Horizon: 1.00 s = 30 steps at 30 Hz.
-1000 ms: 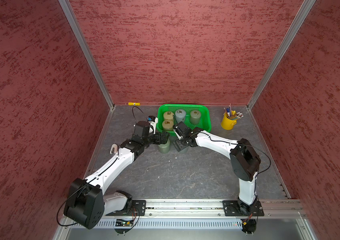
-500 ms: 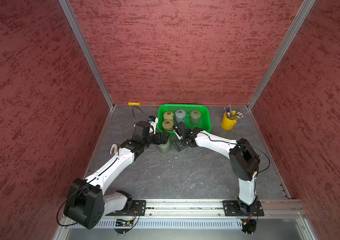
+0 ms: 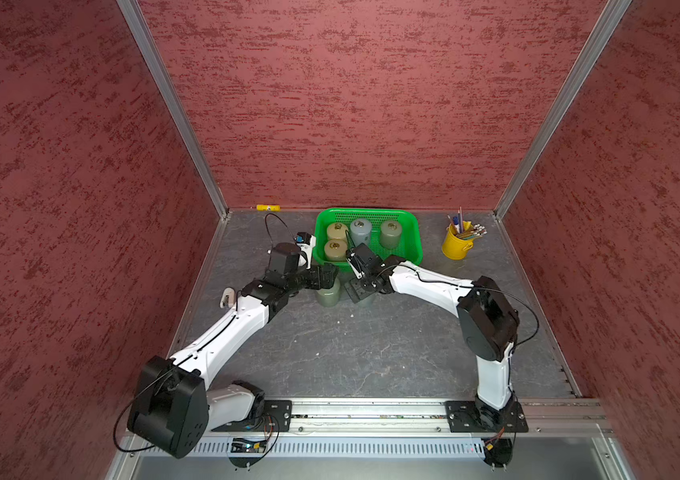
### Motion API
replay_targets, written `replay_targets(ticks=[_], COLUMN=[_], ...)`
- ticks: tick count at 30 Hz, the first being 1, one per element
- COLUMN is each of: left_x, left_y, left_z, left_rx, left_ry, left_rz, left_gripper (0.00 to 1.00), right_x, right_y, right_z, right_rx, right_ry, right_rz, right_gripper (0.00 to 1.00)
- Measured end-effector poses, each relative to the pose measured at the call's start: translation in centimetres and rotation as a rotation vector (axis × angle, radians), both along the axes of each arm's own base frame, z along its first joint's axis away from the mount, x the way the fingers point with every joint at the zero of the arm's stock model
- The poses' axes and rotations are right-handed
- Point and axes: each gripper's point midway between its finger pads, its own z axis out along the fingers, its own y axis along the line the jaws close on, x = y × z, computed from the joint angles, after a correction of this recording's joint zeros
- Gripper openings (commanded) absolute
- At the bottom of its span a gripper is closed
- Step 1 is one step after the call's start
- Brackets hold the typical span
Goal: Take the tea canister out of the basket
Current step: Place the tea canister at the center of the board.
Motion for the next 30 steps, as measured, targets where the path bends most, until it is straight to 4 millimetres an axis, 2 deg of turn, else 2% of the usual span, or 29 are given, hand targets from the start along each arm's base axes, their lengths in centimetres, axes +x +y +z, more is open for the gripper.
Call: replay_targets(ticks=[10, 15, 24, 27, 30], left_x=[-0.1, 0.0, 0.5, 0.7, 1.0], left_y=[0.1, 0.2, 2.0, 3.0, 4.6], left_z=[-0.4, -0.4, 0.0, 0.6, 1.2], left_rx=[0.004, 0.004, -0.001, -0.017, -0.034], left_ry=[0.007, 0.007, 0.005, -0.002, -0.006], left_rz=[0.001, 0.007, 0.058, 0.093, 0.144], left_gripper=[1.00, 1.00, 1.00, 1.00, 1.00], right_x=[0.2, 0.2, 0.9, 2.4, 4.8], right_y=[0.2, 0.2, 0.4, 1.1, 2.4], right_z=[0.1, 1.1, 6.3, 8.5, 10.5], right_rx=[0.008, 0.018, 0.088, 0.121, 0.159], right_ry=[-0.008, -0.025, -0.114, -0.154, -0.194], right_rz=[0.000, 0.006, 0.016, 0.011, 0.002], right_gripper=[0.99, 0.99, 0.98, 0.98, 0.98])
